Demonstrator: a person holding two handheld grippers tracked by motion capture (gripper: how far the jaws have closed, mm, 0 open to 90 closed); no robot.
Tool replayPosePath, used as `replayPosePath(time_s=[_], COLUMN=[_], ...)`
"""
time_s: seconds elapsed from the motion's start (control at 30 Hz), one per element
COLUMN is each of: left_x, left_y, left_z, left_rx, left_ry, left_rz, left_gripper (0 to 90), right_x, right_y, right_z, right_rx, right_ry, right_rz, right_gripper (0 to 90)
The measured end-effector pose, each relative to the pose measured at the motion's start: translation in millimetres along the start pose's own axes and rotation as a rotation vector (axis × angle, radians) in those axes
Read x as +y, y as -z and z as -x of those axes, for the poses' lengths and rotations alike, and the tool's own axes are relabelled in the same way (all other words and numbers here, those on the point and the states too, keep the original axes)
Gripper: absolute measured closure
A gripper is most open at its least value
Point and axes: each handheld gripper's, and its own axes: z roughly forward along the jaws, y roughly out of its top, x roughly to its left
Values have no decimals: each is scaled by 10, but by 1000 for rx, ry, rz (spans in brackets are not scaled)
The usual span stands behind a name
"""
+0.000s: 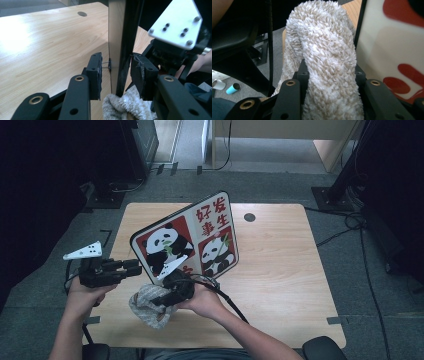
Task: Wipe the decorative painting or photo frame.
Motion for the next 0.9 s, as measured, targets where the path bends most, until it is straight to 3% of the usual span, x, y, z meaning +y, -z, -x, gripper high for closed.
replayPosePath(time_s=[0.3,0.6,0.9], left_x=[34,37,31], left_y=[-103,-194,-266], left_z=[48,59,51], left_rx=[-35,-12,-15], left_ry=[-12,0,7], left_rz=[-25,-9,-16], left_gripper=[617,668,718], right_x=[-110,-199,-270], right_y=[-61,-84,-108], right_z=[27,60,78], right_rx=[6,14,20], right_ry=[-1,-5,-12], right_rz=[-9,-7,-6], right_gripper=[641,641,642])
